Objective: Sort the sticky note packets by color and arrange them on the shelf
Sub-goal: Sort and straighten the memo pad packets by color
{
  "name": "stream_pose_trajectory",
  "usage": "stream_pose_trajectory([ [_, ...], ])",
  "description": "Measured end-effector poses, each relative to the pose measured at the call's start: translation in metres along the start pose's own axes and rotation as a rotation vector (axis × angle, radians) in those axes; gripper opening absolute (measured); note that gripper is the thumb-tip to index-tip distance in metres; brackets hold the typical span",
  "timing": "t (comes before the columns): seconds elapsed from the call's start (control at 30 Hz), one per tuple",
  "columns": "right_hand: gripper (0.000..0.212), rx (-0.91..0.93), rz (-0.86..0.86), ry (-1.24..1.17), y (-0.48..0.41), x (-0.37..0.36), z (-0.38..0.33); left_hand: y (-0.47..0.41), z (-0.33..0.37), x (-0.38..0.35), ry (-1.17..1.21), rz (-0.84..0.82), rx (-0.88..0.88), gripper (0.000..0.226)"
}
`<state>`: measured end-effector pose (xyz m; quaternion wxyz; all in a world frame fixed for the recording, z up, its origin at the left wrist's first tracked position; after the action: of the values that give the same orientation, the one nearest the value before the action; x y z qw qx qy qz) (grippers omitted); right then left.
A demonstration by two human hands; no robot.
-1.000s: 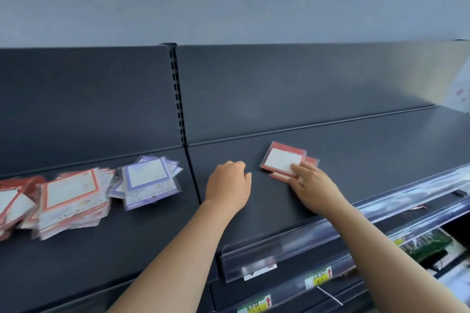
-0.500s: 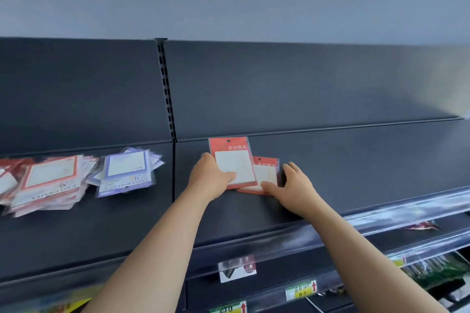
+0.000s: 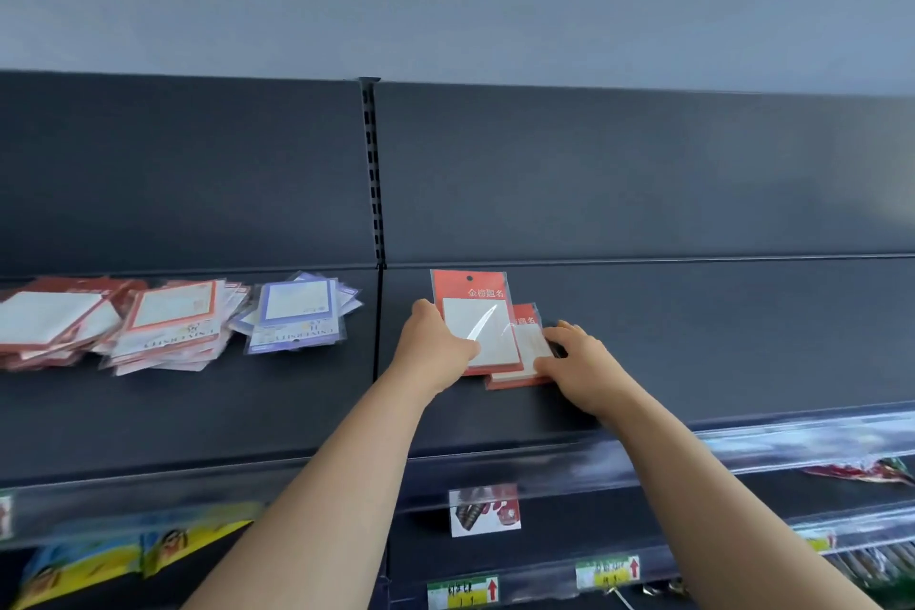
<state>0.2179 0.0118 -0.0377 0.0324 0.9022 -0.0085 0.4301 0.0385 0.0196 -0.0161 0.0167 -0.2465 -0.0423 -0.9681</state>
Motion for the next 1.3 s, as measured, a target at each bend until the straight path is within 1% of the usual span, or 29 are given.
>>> stream_pose_trajectory([
  [0.13, 0.029, -0.047, 0.021, -0.313, 0.011, 0.001, -0.009, 0.007, -0.003, -0.001, 0.058, 0.011, -0.021, 0.038],
  [0.27, 0.040, -0.047, 0.101, -0.521, 0.013, -0.001, -0.017, 0.015, -0.008, -0.001, 0.129, 0.028, -0.021, 0.037],
  [0.37, 0.049, -0.052, 0.152, -0.626, 0.010, -0.003, -0.024, 0.020, -0.011, 0.004, 0.181, 0.072, -0.024, 0.038],
  [0.53, 0.046, 0.028, 0.184, -0.671, 0.006, -0.008, -0.055, 0.028, -0.016, 0.042, 0.285, 0.250, -0.079, 0.036],
  [0.6, 0.044, 0.062, 0.189, -0.687, 0.005, -0.015, -0.073, 0.033, -0.020, 0.067, 0.281, 0.334, -0.114, 0.038],
  [0.7, 0.043, 0.114, 0.173, -0.716, 0.002, -0.030, -0.104, 0.037, -0.032, 0.111, 0.223, 0.478, -0.160, 0.043],
  [0.8, 0.042, 0.159, 0.140, -0.725, -0.002, -0.048, -0.142, 0.035, -0.053, 0.163, 0.122, 0.628, -0.169, 0.043],
  [0.87, 0.041, 0.182, 0.108, -0.723, -0.003, -0.063, -0.169, 0.033, -0.070, 0.200, 0.046, 0.705, -0.122, 0.048],
  [0.93, 0.039, 0.198, 0.083, -0.730, -0.006, -0.081, -0.196, 0.030, -0.089, 0.236, -0.036, 0.756, -0.037, 0.052],
  [1.0, 0.037, 0.203, 0.068, -0.730, -0.009, -0.100, -0.222, 0.026, -0.108, 0.268, -0.100, 0.768, -0.003, 0.052],
  [1.1, 0.035, 0.199, 0.051, -0.726, -0.012, -0.125, -0.261, 0.019, -0.129, 0.308, -0.137, 0.739, 0.017, 0.050],
  [1.13, 0.035, 0.202, 0.048, -0.727, -0.012, -0.133, -0.273, 0.017, -0.135, 0.319, -0.144, 0.717, 0.024, 0.047],
  [1.23, 0.035, 0.194, 0.041, -0.736, -0.013, -0.156, -0.306, 0.010, -0.150, 0.343, -0.208, 0.657, 0.011, 0.027],
  [1.3, 0.035, 0.181, 0.037, -0.730, -0.014, -0.170, -0.322, 0.005, -0.159, 0.353, -0.269, 0.617, -0.013, 0.024],
])
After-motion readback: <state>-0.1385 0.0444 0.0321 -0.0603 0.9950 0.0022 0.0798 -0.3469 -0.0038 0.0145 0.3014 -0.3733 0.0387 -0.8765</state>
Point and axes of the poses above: each hand's wrist, its own y-axis away from the middle knuckle, its own x-axis out of the back of the hand, z = x × y, the point moved 1 cm from there along -y, towards the middle knuckle, and after that the axes turned 1 degree about -x, right-handed, at the moved point
